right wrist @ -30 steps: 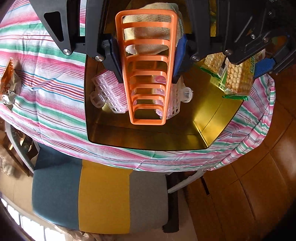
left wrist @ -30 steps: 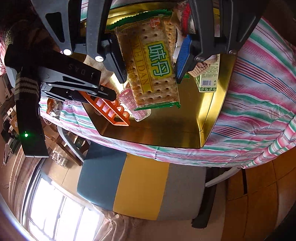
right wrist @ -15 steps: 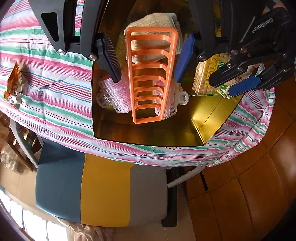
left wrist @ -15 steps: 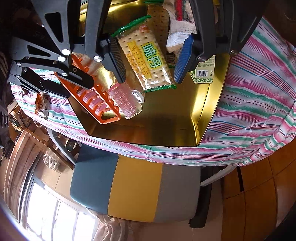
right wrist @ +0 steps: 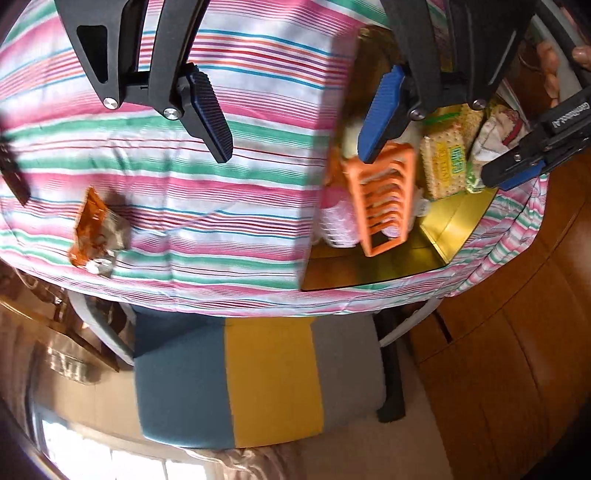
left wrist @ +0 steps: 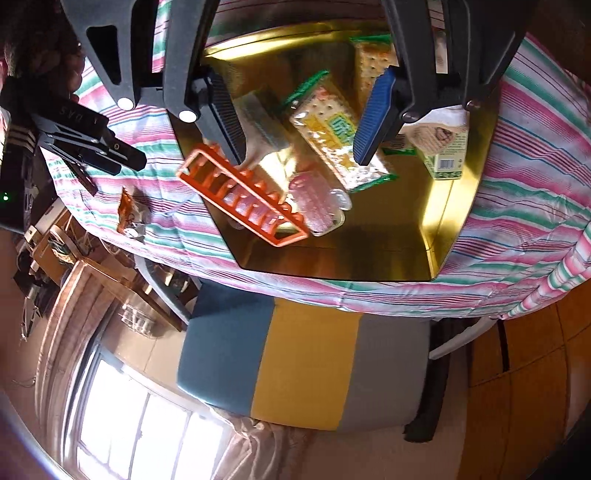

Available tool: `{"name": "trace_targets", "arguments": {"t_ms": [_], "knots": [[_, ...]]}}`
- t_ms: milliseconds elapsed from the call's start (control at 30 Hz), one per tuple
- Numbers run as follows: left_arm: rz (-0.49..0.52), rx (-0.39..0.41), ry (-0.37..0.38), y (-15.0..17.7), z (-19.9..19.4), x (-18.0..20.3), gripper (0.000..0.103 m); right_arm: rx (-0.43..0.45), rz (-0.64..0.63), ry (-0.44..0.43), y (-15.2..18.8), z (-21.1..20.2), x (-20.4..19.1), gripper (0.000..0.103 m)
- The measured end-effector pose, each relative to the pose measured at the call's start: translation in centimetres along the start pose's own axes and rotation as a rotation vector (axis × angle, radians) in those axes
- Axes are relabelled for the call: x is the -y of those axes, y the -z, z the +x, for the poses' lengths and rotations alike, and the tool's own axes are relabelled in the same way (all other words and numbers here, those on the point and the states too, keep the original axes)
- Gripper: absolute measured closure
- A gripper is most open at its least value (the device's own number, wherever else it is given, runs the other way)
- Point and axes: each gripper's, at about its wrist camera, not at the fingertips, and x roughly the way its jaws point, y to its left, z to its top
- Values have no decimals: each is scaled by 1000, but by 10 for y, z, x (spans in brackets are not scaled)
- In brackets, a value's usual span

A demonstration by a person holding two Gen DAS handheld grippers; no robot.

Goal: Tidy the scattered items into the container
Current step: 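Withdraw both tools toward the snack bag and brown rail piece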

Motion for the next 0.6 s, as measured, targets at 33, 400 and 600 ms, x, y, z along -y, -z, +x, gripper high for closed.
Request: {"name": "trace_targets", "arguments": {"t_ms": [33, 400, 600], "knots": [[17, -7, 20, 0, 1, 10, 41, 4, 24, 25, 3, -5, 16, 31], [205, -125, 176, -11, 40, 136, 38, 34, 327, 306, 46, -72, 213, 29], [277, -194, 221, -24, 77, 200, 37, 51, 391, 352, 60, -92, 272, 23]]}}
